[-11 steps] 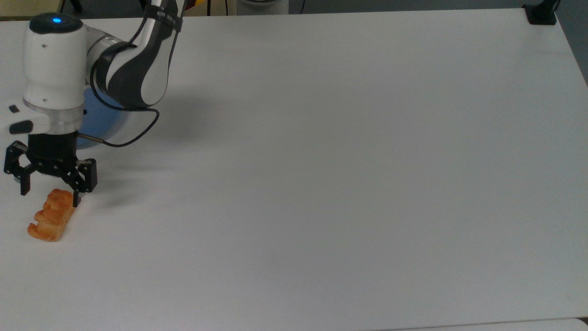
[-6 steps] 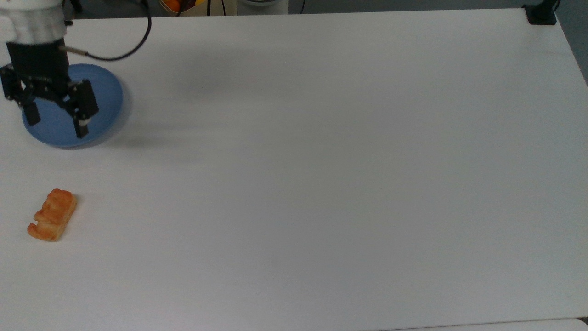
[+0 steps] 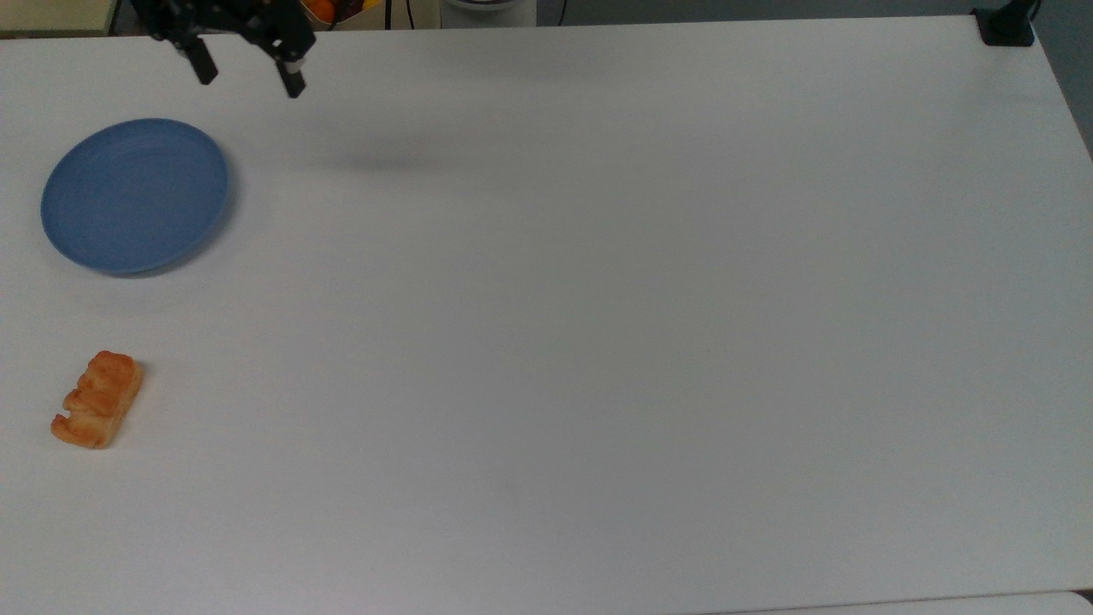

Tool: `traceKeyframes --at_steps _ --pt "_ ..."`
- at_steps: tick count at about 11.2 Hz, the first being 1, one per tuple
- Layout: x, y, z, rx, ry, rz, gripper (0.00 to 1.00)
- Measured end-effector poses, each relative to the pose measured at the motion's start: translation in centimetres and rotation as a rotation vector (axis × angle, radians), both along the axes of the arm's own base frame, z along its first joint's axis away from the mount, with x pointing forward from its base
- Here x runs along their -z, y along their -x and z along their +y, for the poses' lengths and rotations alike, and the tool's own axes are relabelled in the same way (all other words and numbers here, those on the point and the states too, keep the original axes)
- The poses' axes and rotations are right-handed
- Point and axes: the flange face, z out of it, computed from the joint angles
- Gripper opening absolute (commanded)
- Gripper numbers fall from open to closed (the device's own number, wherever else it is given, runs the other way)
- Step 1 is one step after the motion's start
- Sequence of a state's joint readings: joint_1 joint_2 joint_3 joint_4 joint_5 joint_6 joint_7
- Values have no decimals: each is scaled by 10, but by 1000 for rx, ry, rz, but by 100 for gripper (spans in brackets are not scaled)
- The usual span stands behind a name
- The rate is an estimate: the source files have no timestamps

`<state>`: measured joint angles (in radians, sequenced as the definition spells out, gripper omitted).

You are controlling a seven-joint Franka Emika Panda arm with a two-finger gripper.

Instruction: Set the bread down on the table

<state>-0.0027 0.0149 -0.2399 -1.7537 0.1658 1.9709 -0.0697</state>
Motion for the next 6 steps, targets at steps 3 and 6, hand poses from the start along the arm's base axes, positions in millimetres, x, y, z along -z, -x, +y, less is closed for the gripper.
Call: traceKeyframes --at_steps 3,6 --pt "9 33 87 -141 9 102 100" --pt "12 40 100 -172 18 145 100"
